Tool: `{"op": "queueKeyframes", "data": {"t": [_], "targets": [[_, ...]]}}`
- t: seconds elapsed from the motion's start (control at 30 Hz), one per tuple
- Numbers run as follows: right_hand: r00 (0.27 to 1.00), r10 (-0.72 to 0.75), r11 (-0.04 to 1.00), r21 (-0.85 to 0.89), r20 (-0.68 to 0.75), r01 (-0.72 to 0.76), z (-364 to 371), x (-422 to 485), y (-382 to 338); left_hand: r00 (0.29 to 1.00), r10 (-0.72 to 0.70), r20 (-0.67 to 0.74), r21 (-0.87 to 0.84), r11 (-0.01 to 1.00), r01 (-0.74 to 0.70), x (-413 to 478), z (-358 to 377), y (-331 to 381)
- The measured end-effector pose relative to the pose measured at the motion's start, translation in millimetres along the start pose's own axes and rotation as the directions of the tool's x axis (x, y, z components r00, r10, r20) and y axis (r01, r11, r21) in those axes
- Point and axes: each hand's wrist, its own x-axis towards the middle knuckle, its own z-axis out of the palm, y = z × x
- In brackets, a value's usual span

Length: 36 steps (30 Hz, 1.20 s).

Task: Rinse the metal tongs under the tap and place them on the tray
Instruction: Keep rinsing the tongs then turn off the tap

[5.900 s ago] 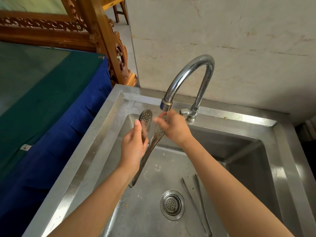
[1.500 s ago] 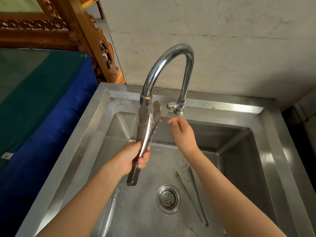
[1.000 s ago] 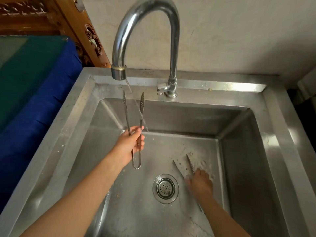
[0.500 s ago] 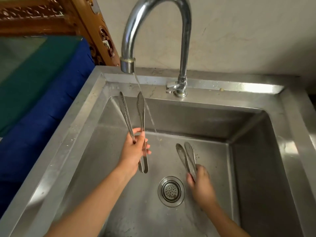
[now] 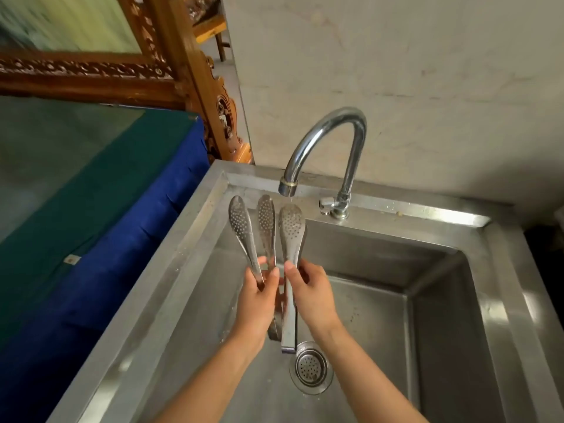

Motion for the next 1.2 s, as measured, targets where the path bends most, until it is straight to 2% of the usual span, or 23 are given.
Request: {"op": "queueKeyframes", "data": {"t": [0.13,0.27,0.33,0.43,0.57,0.7,0.87,0.93,1.0,1.1,1.2], "targets": [[1.000,0.009,0.999,-0.047,-0.022,-0.010,3.4,-3.8,-8.3,0.998,-0.051,0.031,-0.032,0.998,0.052,-5.8,2.6,1.3],[0.997,0.074,0.995,-0.065,-0.028,-0.076,7.5,-9.3,-3.7,0.987,-0.138,0.080,-0.162,0.975,0.150,-9.5,0.6,0.8],[0.993,0.098,0.987,-0.123,-0.071,-0.106,4.3,-10.1,-0.2,0.984,-0.157,0.087,-0.160,0.972,0.169,-11.7,2.3,0.8],[0.988,0.142,0.973,-0.175,-0.054,-0.149,-2.3,-6.9,1.0,0.979,-0.172,0.106,-0.177,0.966,0.189,-11.9,3.6,-0.7],[0.978,0.210,0.973,-0.094,-0.008,-0.210,-9.4,-0.5,1.2,0.955,-0.200,0.220,-0.275,0.926,0.258,-8.6,3.6,1.7],[0.968,0.238,0.971,0.020,0.084,-0.240,-14.8,4.8,-4.1,0.927,-0.203,0.316,-0.277,0.914,0.295,-5.4,5.4,6.0],[0.976,0.170,0.985,-0.052,0.136,-0.164,-27.9,16.5,-18.0,0.916,-0.244,0.318,-0.221,0.921,0.322,0.9,5.4,13.3],[0.990,0.066,0.996,-0.070,0.121,-0.058,-31.9,28.4,-24.7,0.925,-0.256,0.281,-0.182,0.932,0.313,0.3,4.0,15.0],[0.991,-0.010,1.000,-0.006,0.131,0.011,-35.5,42.4,-31.8,0.930,-0.268,0.253,-0.133,0.942,0.308,-1.7,0.7,15.6],[0.976,-0.008,0.986,0.162,0.217,-0.028,-32.5,59.0,-39.3,0.933,-0.277,0.230,-0.132,0.941,0.312,1.4,-7.0,17.9],[0.991,-0.010,0.989,0.147,0.135,-0.010,-22.1,68.1,-36.1,0.935,-0.264,0.235,-0.131,0.945,0.300,6.9,-12.2,23.6]]}}
